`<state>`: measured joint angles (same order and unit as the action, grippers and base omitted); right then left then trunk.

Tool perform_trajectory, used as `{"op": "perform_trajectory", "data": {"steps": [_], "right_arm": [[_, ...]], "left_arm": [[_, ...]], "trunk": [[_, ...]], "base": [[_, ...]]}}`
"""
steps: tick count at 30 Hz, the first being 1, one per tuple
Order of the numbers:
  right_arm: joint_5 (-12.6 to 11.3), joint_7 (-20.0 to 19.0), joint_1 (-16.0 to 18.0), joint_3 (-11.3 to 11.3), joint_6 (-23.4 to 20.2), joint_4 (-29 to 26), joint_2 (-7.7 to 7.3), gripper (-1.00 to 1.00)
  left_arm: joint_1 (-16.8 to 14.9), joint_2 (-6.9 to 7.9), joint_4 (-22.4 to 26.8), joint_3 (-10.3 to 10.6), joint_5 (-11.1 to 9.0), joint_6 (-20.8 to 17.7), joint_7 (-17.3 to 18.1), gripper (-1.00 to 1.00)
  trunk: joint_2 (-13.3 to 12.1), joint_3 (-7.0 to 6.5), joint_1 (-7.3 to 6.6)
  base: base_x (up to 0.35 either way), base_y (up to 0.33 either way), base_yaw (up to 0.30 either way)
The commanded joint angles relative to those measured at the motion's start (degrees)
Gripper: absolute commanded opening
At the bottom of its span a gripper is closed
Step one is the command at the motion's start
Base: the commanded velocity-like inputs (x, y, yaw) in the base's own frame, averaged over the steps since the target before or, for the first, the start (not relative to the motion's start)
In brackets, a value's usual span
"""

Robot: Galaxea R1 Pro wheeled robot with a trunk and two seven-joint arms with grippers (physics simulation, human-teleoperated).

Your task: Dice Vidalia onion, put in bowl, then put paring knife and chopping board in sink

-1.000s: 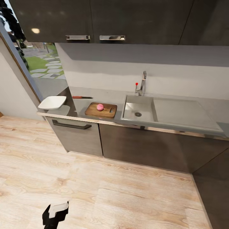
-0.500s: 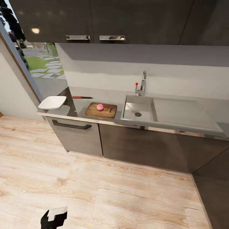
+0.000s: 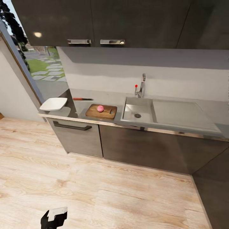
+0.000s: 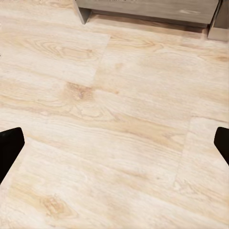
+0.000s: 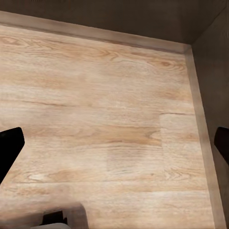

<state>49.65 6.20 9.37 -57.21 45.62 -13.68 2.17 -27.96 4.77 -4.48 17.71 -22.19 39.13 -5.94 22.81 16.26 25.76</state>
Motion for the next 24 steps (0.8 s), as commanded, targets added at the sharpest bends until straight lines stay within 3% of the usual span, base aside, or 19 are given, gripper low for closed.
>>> {"op": "perform_trajectory", "data": {"steps": [1,14,24], "right_arm": [[0.63,0.49,0.03,-0.18,0.08,-0.03,0.03,1.00],[0.63,0.50,0.03,-0.26,0.08,-0.03,-0.04,1.00],[0.63,0.52,0.03,-0.27,0.07,-0.03,-0.06,1.00]], "left_arm": [[-0.08,-0.03,-0.18,0.49,-0.05,0.25,-0.30,1.00],[-0.08,-0.11,-0.18,0.49,-0.05,0.25,-0.30,1.00],[-0.08,-0.09,-0.18,0.49,-0.05,0.25,-0.30,1.00]], "trunk": [[0.11,0.01,0.03],[0.11,-1.17,0.03],[0.11,-2.08,0.03]], "base": [[-0.091,0.000,0.000],[-0.157,0.017,0.000],[-0.179,0.216,0.000]]}}
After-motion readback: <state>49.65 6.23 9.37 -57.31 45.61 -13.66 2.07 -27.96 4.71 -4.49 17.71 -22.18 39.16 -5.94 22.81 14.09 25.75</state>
